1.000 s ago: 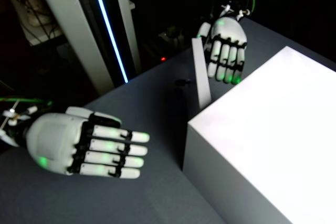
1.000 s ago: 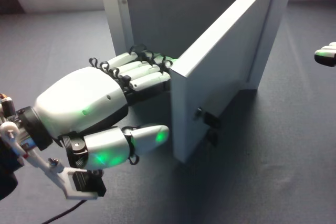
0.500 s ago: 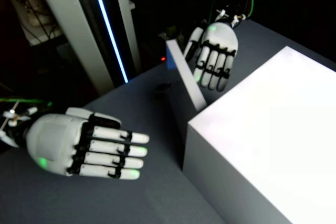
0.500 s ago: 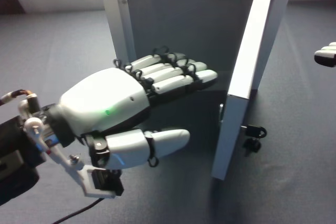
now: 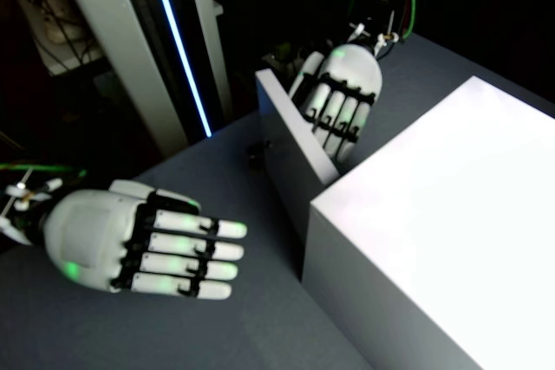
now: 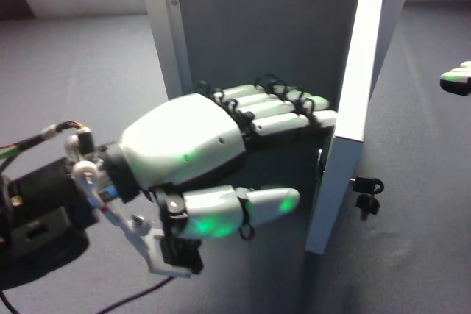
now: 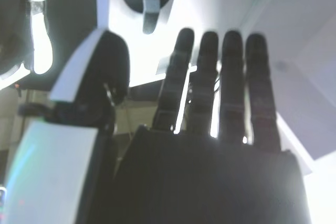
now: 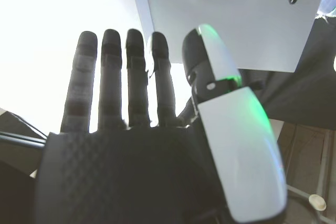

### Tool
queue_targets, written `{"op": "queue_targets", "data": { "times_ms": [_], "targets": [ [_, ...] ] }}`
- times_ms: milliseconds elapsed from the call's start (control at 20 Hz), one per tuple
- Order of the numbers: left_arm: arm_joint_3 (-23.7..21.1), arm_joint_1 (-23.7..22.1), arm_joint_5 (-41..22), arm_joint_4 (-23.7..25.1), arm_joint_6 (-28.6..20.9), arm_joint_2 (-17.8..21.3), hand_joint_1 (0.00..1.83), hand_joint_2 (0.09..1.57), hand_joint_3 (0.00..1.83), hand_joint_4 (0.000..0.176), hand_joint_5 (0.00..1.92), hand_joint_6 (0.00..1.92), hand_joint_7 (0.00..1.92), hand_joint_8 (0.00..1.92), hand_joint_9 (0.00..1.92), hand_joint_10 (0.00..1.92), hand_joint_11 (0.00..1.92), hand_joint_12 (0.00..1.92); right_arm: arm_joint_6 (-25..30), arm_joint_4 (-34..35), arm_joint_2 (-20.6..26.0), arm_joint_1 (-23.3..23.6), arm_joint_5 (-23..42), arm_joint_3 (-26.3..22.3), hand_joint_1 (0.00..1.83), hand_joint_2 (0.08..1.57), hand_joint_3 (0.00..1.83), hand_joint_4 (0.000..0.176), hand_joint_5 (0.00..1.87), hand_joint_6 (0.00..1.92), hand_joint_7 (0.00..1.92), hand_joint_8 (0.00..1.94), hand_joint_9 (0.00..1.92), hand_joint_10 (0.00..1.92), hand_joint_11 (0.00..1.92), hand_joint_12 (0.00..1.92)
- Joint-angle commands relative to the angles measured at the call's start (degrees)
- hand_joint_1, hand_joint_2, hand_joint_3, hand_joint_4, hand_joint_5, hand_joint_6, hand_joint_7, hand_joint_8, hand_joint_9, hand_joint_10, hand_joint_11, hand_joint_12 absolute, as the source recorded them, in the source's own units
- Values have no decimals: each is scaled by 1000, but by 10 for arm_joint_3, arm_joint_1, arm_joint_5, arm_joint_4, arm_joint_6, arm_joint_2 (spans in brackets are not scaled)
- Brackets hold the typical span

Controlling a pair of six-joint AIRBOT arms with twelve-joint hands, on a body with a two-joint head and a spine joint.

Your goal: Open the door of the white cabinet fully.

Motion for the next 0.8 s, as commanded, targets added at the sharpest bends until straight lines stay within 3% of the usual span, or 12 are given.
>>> {"op": "queue_targets", "data": {
  "times_ms": [0, 100, 250, 400, 450, 550, 600, 650, 750],
  "targets": [
    [0, -9, -65, 1, -7, -3, 288, 1445, 0, 0, 224, 5, 181, 6, 188, 4, 177, 125, 6, 13, 0, 3, 71, 4, 818, 1321, 0, 0, 462, 4, 439, 2, 383, 6, 373, 38],
    [4, -18, -58, 13, -15, -13, 409, 1399, 0, 0, 226, 2, 196, 5, 176, 1, 148, 101, 7, 13, 0, 3, 71, 5, 796, 1320, 0, 0, 454, 0, 419, 0, 365, 0, 353, 27],
    [6, -26, -55, 22, -16, -22, 333, 1439, 7, 0, 224, 0, 210, 2, 189, 2, 189, 111, 8, 13, -1, 3, 70, 6, 833, 1339, 4, 0, 436, 0, 406, 0, 338, 0, 299, 3],
    [8, -33, -52, 29, -17, -28, 375, 1414, 0, 0, 230, 9, 216, 5, 194, 4, 198, 110, 9, 13, -1, 3, 70, 6, 815, 1344, 4, 0, 434, 0, 393, 0, 320, 0, 289, 1],
    [10, -37, -50, 34, -21, -30, 495, 1347, 0, 0, 186, 3, 191, 1, 178, 1, 200, 100, 9, 13, -1, 3, 70, 6, 834, 1342, 1, 0, 438, 1, 404, 4, 340, 7, 324, 15],
    [16, -47, -40, 53, -34, -37, 458, 1363, 0, 0, 188, 3, 198, 3, 200, 8, 232, 108, 9, 13, -2, 3, 70, 6, 838, 1327, 0, 0, 449, 5, 413, 6, 351, 9, 343, 22],
    [18, -52, -37, 59, -34, -41, 396, 1385, 3, 0, 89, 0, 106, 0, 141, 1, 174, 77, 9, 13, -2, 3, 70, 6, 848, 1337, 0, 0, 440, 0, 402, 0, 342, 3, 334, 17],
    [19, -56, -35, 64, -34, -45, 520, 1325, 0, 0, 87, 4, 101, 4, 138, 4, 163, 69, 9, 13, -3, 3, 70, 6, 820, 1336, 0, 0, 437, 0, 400, 0, 338, 1, 318, 10],
    [22, -63, -33, 69, -34, -52, 547, 1306, 0, 0, 101, 5, 99, 2, 124, 1, 166, 60, 9, 13, -3, 3, 70, 7, 828, 1327, 0, 0, 440, 1, 399, 0, 345, 3, 333, 15]
  ]
}}
